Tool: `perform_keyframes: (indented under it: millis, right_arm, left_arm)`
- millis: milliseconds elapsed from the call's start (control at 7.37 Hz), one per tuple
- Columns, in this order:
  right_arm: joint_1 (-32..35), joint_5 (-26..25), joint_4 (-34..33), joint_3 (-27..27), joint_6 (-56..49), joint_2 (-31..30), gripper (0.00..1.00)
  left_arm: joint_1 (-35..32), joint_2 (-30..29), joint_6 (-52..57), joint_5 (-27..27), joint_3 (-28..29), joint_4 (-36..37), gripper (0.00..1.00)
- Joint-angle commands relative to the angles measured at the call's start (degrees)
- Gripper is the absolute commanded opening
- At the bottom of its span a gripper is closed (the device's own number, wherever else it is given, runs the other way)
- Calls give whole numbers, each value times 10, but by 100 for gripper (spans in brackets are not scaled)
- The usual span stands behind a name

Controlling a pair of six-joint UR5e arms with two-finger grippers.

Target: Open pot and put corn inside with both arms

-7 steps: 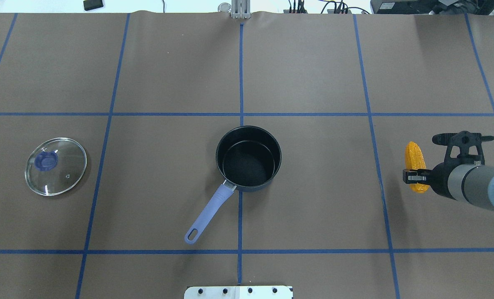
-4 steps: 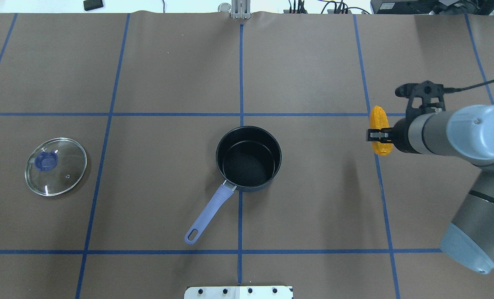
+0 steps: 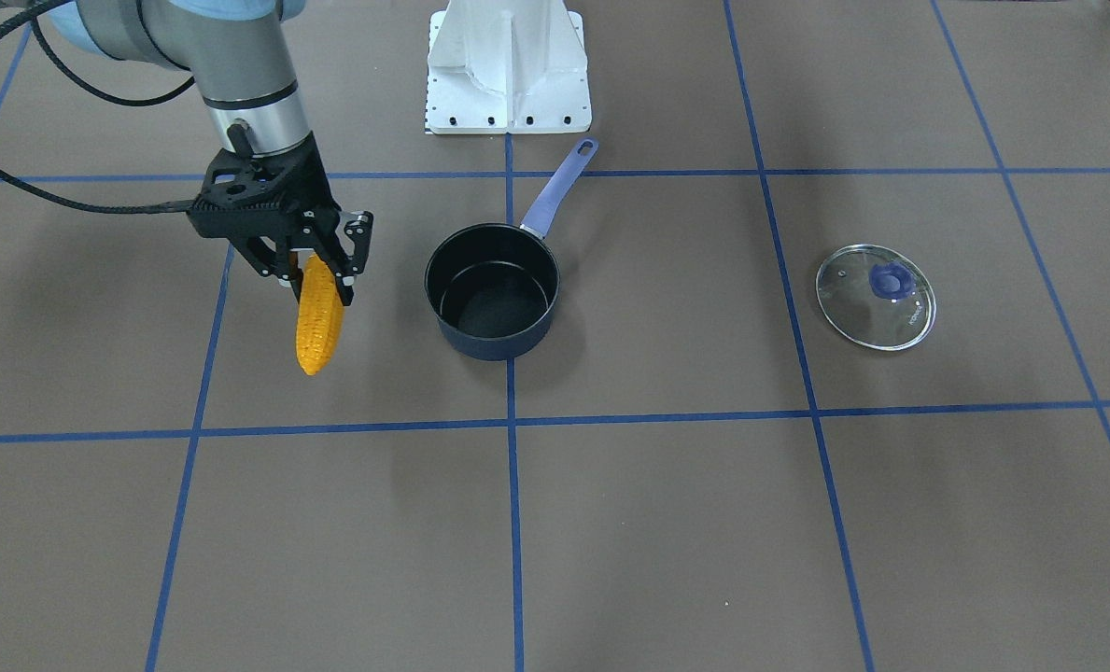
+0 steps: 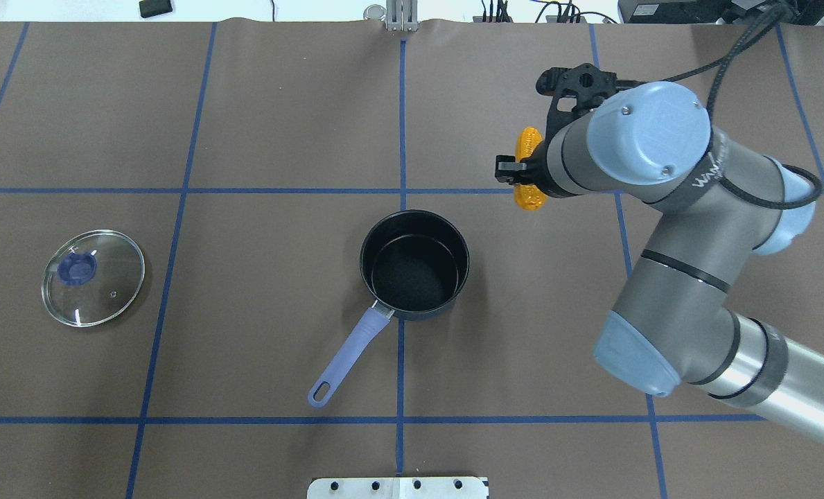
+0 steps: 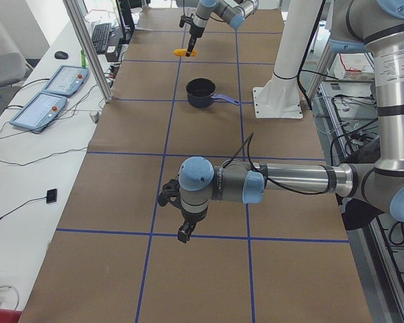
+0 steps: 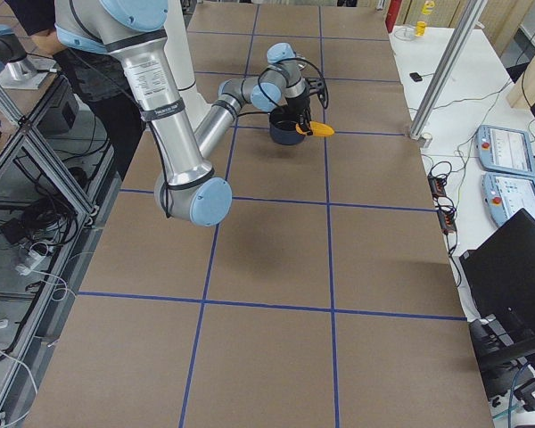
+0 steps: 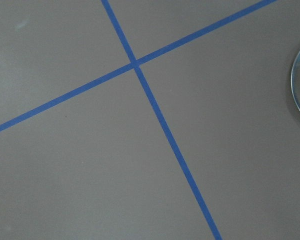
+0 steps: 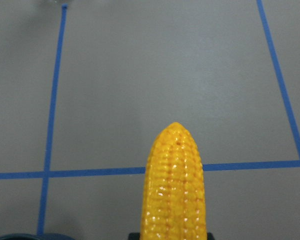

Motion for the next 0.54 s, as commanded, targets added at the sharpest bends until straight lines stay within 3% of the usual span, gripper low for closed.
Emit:
perform_keyframes:
  millis: [0, 136, 271, 407]
  right_arm:
    - [-74, -78, 1, -46, 66, 62, 0]
    - [-115, -125, 2, -71, 103, 83, 0]
    - [-140, -139, 3, -109, 130, 114, 23]
    - [-163, -166, 3, -133, 151, 124, 64]
  left_arm:
    - [1, -3, -1, 2, 1, 0, 98]
    - [1, -3, 0, 2, 1, 0, 98]
    - [1, -3, 0, 2, 1, 0, 98]
    - [1, -3, 0, 2, 1, 0, 98]
